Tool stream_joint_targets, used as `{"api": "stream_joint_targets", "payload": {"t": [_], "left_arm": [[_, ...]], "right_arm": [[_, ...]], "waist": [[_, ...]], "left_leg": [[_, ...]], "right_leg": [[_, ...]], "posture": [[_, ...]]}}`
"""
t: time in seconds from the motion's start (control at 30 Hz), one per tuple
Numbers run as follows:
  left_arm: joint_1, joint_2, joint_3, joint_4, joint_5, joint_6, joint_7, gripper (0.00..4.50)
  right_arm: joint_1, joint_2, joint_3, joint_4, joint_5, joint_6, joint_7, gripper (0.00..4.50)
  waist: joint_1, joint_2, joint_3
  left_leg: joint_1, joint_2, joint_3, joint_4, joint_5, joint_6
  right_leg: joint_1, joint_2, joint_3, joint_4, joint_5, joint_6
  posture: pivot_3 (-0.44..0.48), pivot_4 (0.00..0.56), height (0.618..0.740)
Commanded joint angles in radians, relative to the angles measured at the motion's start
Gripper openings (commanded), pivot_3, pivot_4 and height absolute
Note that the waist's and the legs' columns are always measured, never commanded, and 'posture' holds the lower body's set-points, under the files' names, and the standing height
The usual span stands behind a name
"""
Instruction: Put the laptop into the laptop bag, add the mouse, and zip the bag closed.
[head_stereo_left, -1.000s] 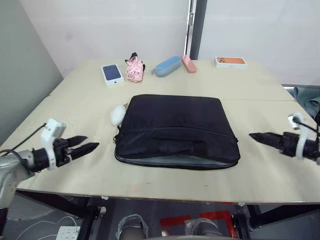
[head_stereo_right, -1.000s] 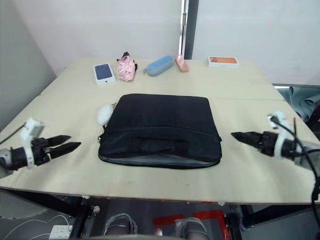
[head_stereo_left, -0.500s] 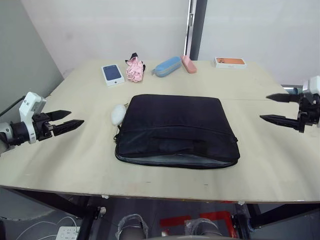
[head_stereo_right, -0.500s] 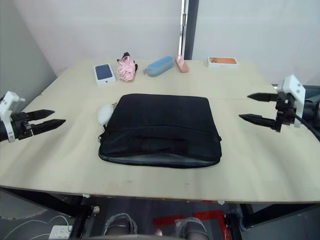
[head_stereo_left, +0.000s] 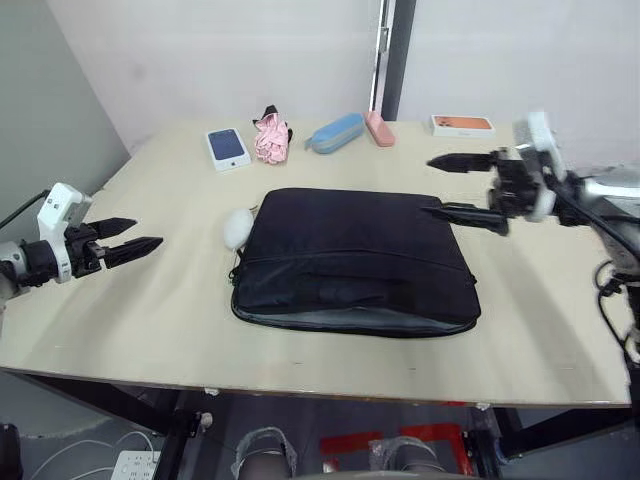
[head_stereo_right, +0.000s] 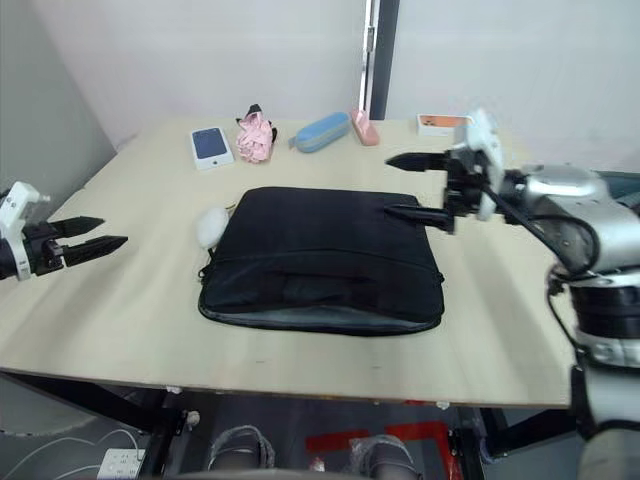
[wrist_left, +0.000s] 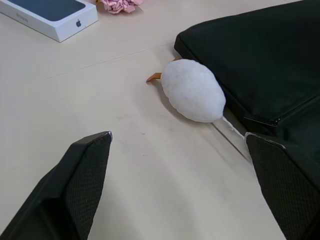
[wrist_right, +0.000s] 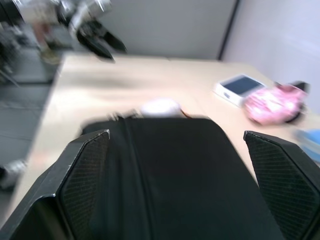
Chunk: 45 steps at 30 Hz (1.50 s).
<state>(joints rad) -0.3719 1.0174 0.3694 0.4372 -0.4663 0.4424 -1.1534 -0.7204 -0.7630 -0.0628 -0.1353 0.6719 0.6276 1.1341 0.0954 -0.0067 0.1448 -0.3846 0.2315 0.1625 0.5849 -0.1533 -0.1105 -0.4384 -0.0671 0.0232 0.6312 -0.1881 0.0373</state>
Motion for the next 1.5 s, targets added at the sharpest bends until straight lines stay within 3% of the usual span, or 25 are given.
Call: {"api": "stream_joint_targets", "payload": {"t": [0.03,0.23,0.27,0.6,0.67,0.83,1.03,1.27,1.5], "left_arm": [[-0.016,-0.002,0.015,-0.009,-0.002,-0.019,0.008,4.47],[0.014,-0.020,0.028,-0.033,-0.006,-0.018,0.019,4.47],[0.021,-0.023,0.031,-0.042,-0.010,-0.014,0.021,4.50],[0.067,-0.039,0.042,-0.146,-0.039,0.041,0.049,4.50],[0.068,-0.040,0.042,-0.152,-0.039,0.045,0.053,4.50],[0.055,-0.041,0.023,-0.179,-0.051,0.074,0.061,4.50],[-0.001,-0.051,-0.019,-0.154,-0.041,0.086,0.058,4.50],[-0.110,-0.083,-0.083,-0.076,-0.023,0.119,0.063,4.50],[-0.294,-0.196,-0.146,0.175,0.054,0.043,0.120,4.50]], "right_arm": [[-0.012,0.079,0.094,-0.050,-0.059,0.007,-0.090,4.50],[-0.006,0.203,0.225,0.034,-0.191,-0.130,-0.085,4.50],[-0.014,0.225,0.233,0.064,-0.205,-0.152,-0.081,3.96],[-0.002,0.411,0.327,0.344,-0.363,-0.430,-0.032,0.51],[0.004,0.430,0.332,0.387,-0.386,-0.466,-0.032,0.03],[0.086,0.408,0.422,0.527,-0.545,-0.664,-0.014,0.03],[0.113,0.426,0.384,0.657,-0.561,-0.747,-0.052,0.03],[0.144,0.430,0.358,0.628,-0.532,-0.701,-0.046,0.03],[0.166,0.421,0.363,0.583,-0.553,-0.681,-0.038,0.03]], "waist": [[0.001,0.000,0.000],[-0.003,-0.001,0.000],[-0.004,-0.001,0.000],[-0.013,-0.001,0.000],[-0.013,-0.001,0.000],[-0.013,-0.004,-0.001],[-0.015,-0.008,-0.005],[-0.009,-0.011,-0.009],[-0.005,-0.012,-0.012]], "left_leg": [[0.000,0.000,0.000,0.000,0.000,0.000],[-0.003,0.000,-0.001,0.000,0.000,-0.002],[-0.003,0.000,-0.001,0.000,0.000,-0.002],[-0.003,0.000,-0.003,0.000,0.000,-0.002],[-0.004,0.000,-0.004,0.000,0.000,-0.002],[-0.004,0.000,-0.006,0.000,0.000,-0.002],[0.002,0.000,-0.006,0.001,0.000,-0.002],[0.006,0.000,-0.009,0.004,0.000,-0.002],[0.004,0.000,-0.012,0.004,0.000,-0.002]], "right_leg": [[0.000,0.000,0.000,0.000,0.000,0.000],[-0.001,0.000,-0.001,-0.001,0.000,0.000],[-0.001,0.000,-0.001,-0.001,0.000,0.000],[-0.001,0.000,-0.002,-0.001,0.000,0.000],[-0.001,0.000,-0.002,-0.001,0.000,0.000],[0.000,0.000,-0.004,-0.001,-0.001,-0.001],[0.006,-0.001,-0.004,0.000,0.000,-0.002],[0.012,-0.001,-0.006,0.001,0.001,-0.004],[0.012,-0.001,-0.009,-0.001,0.001,-0.004]], "posture": [[0.000,0.150,0.740],[0.000,0.150,0.740],[0.000,0.150,0.740],[0.000,0.150,0.740],[0.000,0.150,0.740],[0.000,0.150,0.740],[0.000,0.150,0.740],[0.000,0.150,0.740],[0.000,0.150,0.740]]}}
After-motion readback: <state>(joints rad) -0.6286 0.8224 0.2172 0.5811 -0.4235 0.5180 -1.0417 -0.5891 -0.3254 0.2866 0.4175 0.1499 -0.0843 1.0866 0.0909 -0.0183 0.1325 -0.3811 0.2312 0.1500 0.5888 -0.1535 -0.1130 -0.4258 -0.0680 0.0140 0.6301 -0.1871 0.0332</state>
